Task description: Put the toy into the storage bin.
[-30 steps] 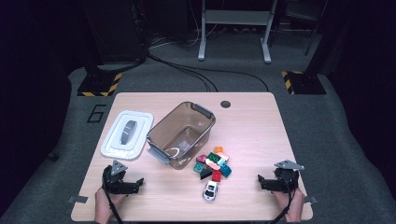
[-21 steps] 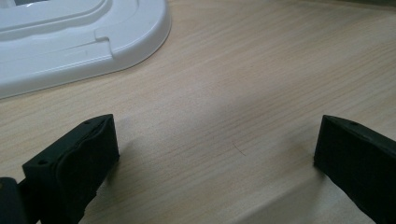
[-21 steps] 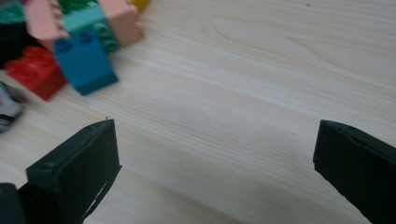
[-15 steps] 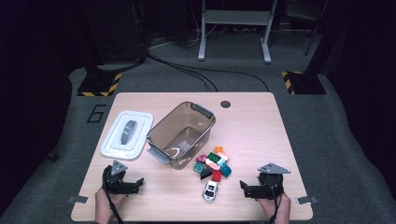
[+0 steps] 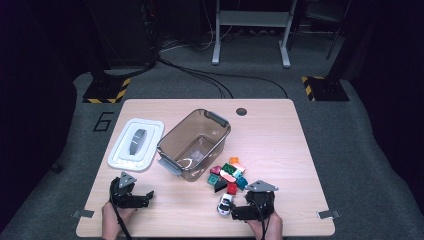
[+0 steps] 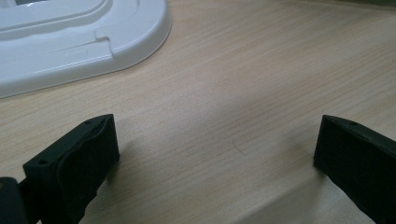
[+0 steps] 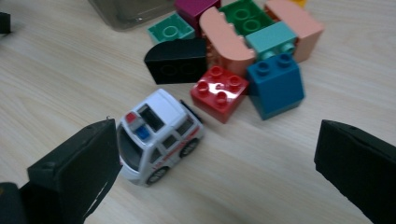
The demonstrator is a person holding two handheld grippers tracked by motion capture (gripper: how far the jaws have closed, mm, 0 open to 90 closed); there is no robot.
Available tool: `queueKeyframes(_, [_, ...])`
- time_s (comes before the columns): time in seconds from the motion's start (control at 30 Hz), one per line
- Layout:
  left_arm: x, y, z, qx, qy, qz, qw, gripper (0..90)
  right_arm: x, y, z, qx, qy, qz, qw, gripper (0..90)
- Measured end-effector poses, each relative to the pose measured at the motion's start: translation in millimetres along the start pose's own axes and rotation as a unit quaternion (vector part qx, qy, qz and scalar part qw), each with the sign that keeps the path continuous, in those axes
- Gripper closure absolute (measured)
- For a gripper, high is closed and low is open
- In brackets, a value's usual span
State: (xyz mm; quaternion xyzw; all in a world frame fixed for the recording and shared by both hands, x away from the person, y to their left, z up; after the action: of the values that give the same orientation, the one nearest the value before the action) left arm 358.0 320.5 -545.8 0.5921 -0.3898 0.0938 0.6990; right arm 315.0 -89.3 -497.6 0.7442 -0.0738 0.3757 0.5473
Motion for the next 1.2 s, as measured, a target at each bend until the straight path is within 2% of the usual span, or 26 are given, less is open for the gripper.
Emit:
queueKeyframes(0.1, [0.0, -0.1, -0.1, 0.0, 0.0, 0.0, 1.0, 0.0, 0.5, -7.2, -13.8, 0.006, -0.006, -0.004, 1.0, 0.0])
queueKeyframes(0.2, [0.0, 0.0, -0.1, 0.0, 0.0, 0.0, 1.0, 0.0, 0.9, -14.3, -25.7, 0.0, -0.006, -0.006, 1.0, 0.0])
queueKeyframes(0.43, [0.0, 0.1, 0.0, 0.001, 0.0, 0.0, 1.0, 0.0, -4.1, -23.8, -38.7, -0.007, -0.023, 0.001, 0.9997, 8.4])
queueKeyframes(0.47, [-0.1, 0.2, 0.1, -0.001, 0.001, -0.001, 1.0, 0.0, -4.8, -24.0, -40.8, -0.01, -0.032, 0.004, 0.9994, 10.4])
queueKeyframes(0.5, [-0.1, 0.2, 0.1, -0.001, 0.001, -0.001, 1.0, 0.0, -6.5, -23.8, -41.3, -0.012, -0.028, 0.006, 0.9995, 12.1])
queueKeyframes(0.63, [-0.1, 0.2, 0.1, -0.001, 0.0, -0.001, 1.0, 0.0, -10.6, -26.1, -45.6, -0.014, -0.046, 0.008, 0.9988, 14.5])
queueKeyframes(0.73, [-0.1, 0.2, 0.2, -0.001, 0.0, -0.001, 1.0, 0.0, -12.2, -30.1, -49.2, -0.018, -0.049, 0.007, 0.9986, 16.7])
queueKeyframes(0.8, [-0.1, 0.1, 0.3, 0.0, 0.001, 0.0, 1.0, 0.0, -12.0, -33.1, -51.7, -0.03, -0.056, 0.01, 0.998, 20.3])
queueKeyframes(0.97, [0.0, -0.1, 0.3, 0.0, -0.001, 0.002, 1.0, 0.1, -11.9, -37.6, -53.8, -0.043, -0.053, 0.005, 0.9976, 28.4])
queueKeyframes(1.2, [0.1, 1.0, 0.3, -0.003, -0.003, -0.004, 1.0, 0.2, -16.5, -37.7, -54.7, -0.032, -0.039, -0.002, 0.9987, 32.3])
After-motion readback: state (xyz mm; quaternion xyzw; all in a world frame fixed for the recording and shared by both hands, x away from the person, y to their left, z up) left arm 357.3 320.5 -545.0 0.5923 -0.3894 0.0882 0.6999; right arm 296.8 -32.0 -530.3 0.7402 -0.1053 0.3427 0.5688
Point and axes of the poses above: each handheld gripper's, and its own axes: y roughly backward along the jaws, x roughly out of its top, z roughly to its right, the point moved 2 cm from there along -y, roughly forward along the jaws, and after that the axes turned 5 degrees about -z, right-handed, at the moved point
